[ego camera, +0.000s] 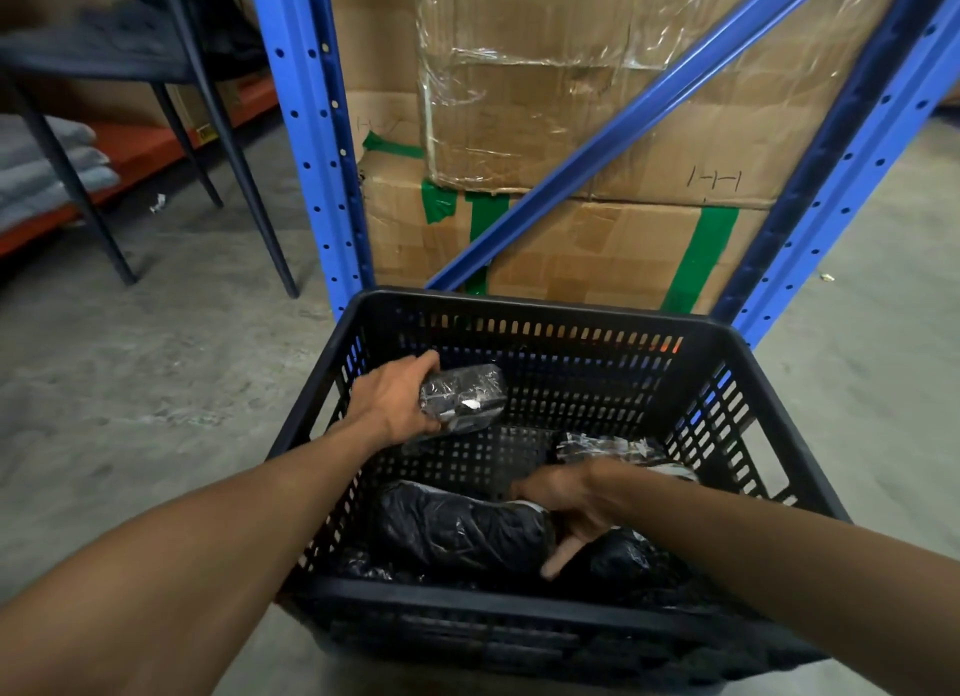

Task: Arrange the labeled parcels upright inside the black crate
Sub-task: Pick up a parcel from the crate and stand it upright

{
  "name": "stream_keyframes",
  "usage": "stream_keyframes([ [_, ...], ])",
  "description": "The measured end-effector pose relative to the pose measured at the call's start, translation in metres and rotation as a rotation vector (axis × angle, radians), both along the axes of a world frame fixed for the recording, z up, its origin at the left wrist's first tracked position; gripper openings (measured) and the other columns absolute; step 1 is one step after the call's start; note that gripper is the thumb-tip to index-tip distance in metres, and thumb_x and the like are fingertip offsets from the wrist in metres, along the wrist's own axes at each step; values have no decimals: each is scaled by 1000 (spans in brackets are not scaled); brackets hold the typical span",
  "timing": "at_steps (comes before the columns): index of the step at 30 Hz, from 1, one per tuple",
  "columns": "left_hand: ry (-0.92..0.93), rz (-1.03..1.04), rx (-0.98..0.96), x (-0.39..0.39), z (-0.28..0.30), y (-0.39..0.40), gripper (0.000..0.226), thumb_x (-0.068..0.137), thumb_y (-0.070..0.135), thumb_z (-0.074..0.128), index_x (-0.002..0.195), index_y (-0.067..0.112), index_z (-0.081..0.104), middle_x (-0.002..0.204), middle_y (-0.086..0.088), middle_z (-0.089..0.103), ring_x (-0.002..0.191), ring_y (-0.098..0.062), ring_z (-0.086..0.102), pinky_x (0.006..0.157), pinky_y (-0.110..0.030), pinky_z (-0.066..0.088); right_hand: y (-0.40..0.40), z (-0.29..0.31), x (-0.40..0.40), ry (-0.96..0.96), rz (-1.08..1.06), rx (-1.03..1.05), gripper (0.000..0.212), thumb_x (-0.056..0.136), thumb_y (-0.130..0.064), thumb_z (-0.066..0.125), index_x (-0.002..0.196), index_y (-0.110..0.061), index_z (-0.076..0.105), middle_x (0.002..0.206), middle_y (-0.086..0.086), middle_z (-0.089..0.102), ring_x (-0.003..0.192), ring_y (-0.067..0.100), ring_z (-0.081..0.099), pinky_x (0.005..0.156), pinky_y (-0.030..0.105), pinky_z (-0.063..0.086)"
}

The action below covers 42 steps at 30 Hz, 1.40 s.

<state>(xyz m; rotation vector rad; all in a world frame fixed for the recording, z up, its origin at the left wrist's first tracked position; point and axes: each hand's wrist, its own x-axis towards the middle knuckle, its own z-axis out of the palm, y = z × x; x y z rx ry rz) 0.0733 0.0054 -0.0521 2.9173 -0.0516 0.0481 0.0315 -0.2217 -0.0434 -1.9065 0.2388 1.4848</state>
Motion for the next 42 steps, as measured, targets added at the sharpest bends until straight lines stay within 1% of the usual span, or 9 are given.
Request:
stream_keyframes([
  [11,9,-179,420,-9,-43,-15,81,71,20,78,137,29,31,136,-3,46,122,-27,47,97,-44,41,18,-21,6,60,99,-19,19,102,-21,48,114,-13,60,103,5,67,118,25,59,54,27,61],
  [18,440,-48,75,1,-33,-5,76,58,32,77,119,47,35,120,4,37,124,-29,38,103,-57,30,24,-45,3,-93,118,-88,22,103,-15,50,123,-13,59,146,17,57,130,32,60,46,22,57],
  [21,641,20,-157,4,-26,-4,64,56,31,69,113,50,49,125,4,41,123,-27,40,105,-50,36,26,-48,5,-109,117,-116,27,103,-16,49,123,-3,61,147,19,57,116,31,65,75,35,64],
  [25,634,194,-339,6,-31,5,48,83,38,55,131,40,55,149,-8,43,134,-32,42,110,-41,37,30,-53,4,-370,54,-193,40,106,-8,42,142,4,53,149,19,54,134,34,54,109,37,42],
  [28,639,308,-192,11,-40,1,65,98,49,44,155,22,28,161,-15,27,147,-36,29,119,-42,28,27,-68,13,-401,-104,-94,31,105,-11,41,117,1,66,122,20,65,113,31,61,87,29,43],
  [31,620,385,-246,14,-41,-9,67,95,42,50,152,11,33,157,-15,37,141,-34,39,116,-40,34,24,-69,21,-378,-296,95,33,106,-33,35,104,-11,61,94,14,60,75,25,57,68,29,44],
  [35,639,444,-295,13,-42,-13,71,88,38,61,148,9,41,154,-15,41,139,-32,42,116,-39,34,26,-71,32,-251,-434,141,61,101,-60,37,125,-9,62,112,25,69,89,31,64,83,37,52],
  [38,642,469,-431,14,-45,-13,66,84,27,68,143,5,48,147,-18,48,131,-31,51,110,-37,43,31,-68,41,-293,-404,68,67,97,-66,39,132,-13,58,86,18,73,63,22,63,57,28,45],
  [42,605,515,-532,14,-50,-12,47,87,8,59,133,-4,57,136,-20,58,121,-33,58,103,-34,49,39,-65,48,-187,-454,42,42,95,-59,52,98,-17,59,81,7,63,60,17,59,46,26,47],
])
